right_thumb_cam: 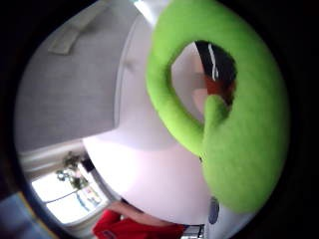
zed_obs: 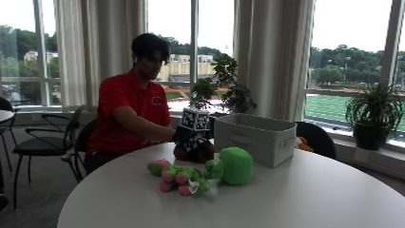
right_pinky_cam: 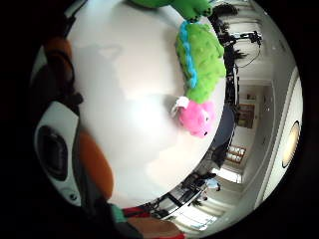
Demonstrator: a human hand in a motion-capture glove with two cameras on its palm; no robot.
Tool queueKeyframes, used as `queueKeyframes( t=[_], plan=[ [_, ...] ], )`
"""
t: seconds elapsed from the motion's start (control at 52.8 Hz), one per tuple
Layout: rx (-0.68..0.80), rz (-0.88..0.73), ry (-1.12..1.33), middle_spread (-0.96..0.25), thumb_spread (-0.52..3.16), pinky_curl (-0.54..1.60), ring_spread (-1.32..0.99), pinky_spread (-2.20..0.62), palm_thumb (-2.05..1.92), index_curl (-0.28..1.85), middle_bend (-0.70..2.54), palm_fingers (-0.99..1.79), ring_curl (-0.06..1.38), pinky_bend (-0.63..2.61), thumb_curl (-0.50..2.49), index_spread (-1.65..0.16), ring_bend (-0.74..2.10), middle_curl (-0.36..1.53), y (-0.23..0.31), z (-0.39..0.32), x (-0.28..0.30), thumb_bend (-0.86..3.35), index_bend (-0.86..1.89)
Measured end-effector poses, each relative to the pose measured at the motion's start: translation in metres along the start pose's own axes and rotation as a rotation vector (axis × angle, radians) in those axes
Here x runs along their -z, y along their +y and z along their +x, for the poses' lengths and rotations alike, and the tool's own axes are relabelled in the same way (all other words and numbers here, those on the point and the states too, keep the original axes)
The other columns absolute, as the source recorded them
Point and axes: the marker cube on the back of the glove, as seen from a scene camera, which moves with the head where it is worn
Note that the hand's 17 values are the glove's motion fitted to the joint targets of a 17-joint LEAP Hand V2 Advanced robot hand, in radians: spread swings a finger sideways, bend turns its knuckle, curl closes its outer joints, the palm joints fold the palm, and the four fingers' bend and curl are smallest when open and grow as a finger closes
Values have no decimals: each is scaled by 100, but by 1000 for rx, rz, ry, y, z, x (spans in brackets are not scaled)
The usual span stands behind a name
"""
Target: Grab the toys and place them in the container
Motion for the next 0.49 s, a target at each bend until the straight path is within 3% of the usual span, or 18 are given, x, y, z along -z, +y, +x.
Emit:
queueKeyframes(
  t=[0.246, 0.493],
  plan=[
    [3, 168, -117, -34, 81, 35, -47, -41, 78, 40, 39, 98, 48, 109, 74, -45, 110, 23, 17, 18, 42, 27, 67],
    [-17, 263, -125, -44, 58, 39, -48, -42, 75, 52, 44, 102, 50, 105, 90, -43, 109, 30, 19, 47, 145, 30, 72]
  ],
)
